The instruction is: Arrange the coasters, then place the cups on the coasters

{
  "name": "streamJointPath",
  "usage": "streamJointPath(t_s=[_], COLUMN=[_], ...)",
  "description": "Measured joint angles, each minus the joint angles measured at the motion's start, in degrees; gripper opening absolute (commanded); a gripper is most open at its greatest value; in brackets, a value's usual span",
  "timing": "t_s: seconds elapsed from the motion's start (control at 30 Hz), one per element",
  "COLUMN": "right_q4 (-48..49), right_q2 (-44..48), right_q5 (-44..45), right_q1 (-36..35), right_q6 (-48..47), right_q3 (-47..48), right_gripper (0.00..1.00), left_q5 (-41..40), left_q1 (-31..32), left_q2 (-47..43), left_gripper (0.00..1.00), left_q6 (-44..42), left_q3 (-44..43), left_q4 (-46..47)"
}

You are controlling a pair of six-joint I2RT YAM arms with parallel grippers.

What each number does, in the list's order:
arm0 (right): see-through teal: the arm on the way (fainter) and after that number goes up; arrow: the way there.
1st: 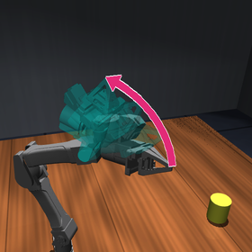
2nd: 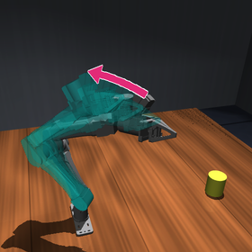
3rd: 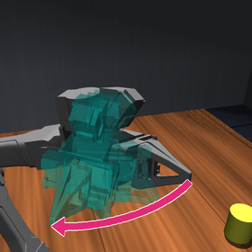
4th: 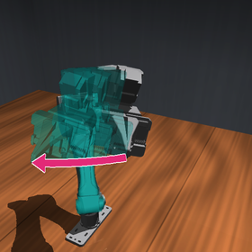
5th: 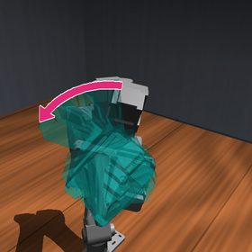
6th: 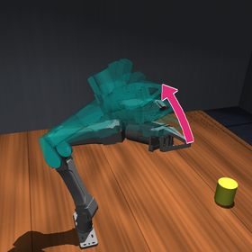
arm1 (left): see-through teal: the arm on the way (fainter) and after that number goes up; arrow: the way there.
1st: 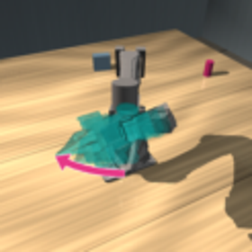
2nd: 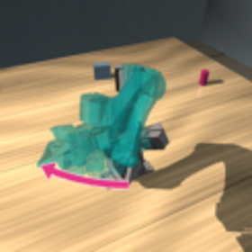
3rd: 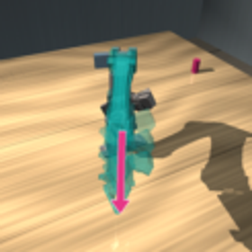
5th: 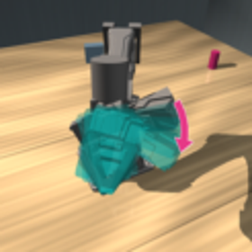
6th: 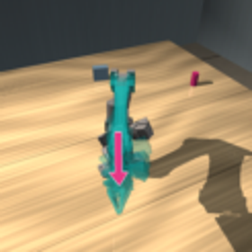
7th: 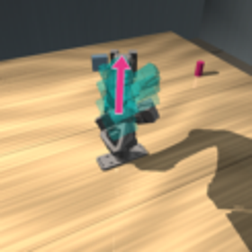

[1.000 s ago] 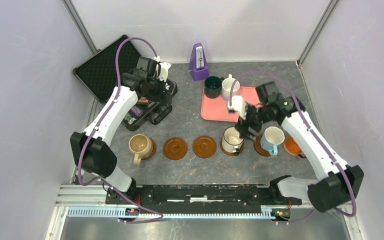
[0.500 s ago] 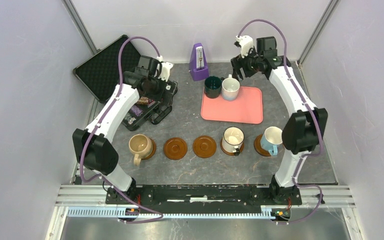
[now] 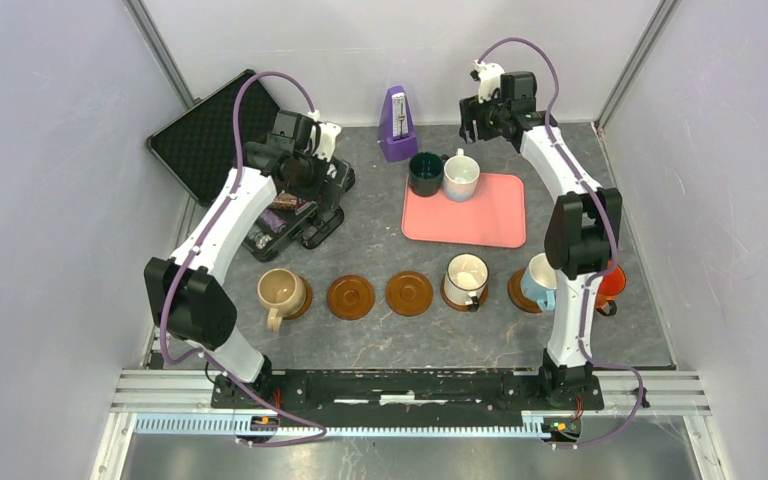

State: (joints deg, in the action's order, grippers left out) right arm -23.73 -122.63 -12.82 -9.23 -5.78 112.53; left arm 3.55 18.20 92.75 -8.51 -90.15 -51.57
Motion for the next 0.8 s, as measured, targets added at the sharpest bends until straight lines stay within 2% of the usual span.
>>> streamJointPath(t_s=[0.4, 0.8], right_q4=[2.6, 1.4], right_q2=[-7.0, -7.8], right_q5=[0.0, 0.5], right_q1=[-0.3, -0.8], right_q6=[2.0, 2.0], right_q3=[1.2, 1.1], right_gripper=[0.67, 0.58], left_q5=[-1.2, -1.5], left_q1=[-0.5, -1.2], left_q2=[0.5, 2.5], left_gripper=[1.00, 1.00], left_q6=[0.0, 0.0], left_q3=[0.0, -0.8], left_q4=[-0.1, -0.2])
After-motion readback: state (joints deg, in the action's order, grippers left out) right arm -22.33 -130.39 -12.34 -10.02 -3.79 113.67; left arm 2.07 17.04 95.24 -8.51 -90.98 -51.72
